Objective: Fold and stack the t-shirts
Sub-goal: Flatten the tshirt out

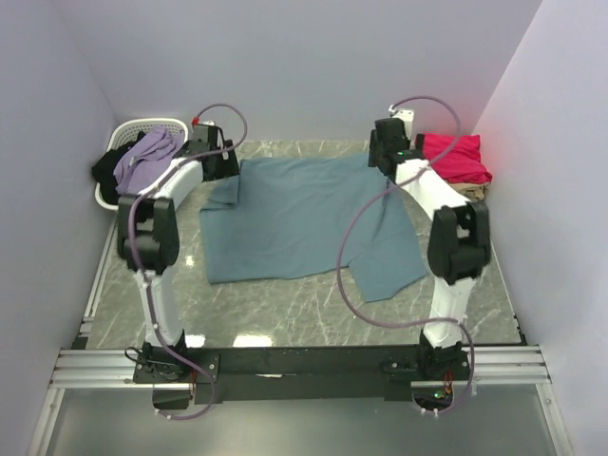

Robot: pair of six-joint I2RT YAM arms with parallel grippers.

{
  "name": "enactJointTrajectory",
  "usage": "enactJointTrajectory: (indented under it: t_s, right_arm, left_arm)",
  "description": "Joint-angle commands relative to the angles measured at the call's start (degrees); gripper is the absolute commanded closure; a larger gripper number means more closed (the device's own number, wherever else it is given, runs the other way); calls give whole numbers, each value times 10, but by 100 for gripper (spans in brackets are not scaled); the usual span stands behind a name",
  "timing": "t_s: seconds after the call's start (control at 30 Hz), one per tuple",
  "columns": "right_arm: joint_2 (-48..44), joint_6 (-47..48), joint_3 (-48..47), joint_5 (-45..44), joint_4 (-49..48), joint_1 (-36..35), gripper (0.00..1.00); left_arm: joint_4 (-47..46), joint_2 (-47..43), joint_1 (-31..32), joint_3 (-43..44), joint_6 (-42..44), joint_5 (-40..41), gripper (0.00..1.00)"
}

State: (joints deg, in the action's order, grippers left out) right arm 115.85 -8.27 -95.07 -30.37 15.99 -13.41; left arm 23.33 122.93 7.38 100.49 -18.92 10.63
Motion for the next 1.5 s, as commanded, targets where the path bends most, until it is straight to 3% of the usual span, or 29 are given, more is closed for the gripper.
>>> enactJointTrajectory:
  t_s: [0.0,0.13,0.2,0.53,0.67,0.87,1.1,1.47]
  right_arm:
    - [-139,-21,25,6,41,8,0]
    - [-178,-54,63,31,135,13,0]
    - [-213,-67,114,36,154,13,0]
    - [-451,-222,426,162,78,15,1]
    - [-527,-277,511,161,53,12,1]
    - [-569,-338,582,152,71,5,4]
    - [-602,-387,669,185,65,-2,5]
    - [-619,-407,719,182,63,-14,6]
  left_arm:
    - [-90,-228,25,-132,-64,-83,0]
    - [-118,-359,68,-289,-117,-120,0]
    - [-82,-420,97,-325,-130,-61,1]
    - [-58,-594,142,-589,-249,-32,1]
    - [-53,-624,155,-637,-298,-19,0]
    - [-4,-662,171,-683,-341,32,0]
    - [7,-708,173,-729,-374,24,0]
    - [-9,-688,173,-764,-389,33,1]
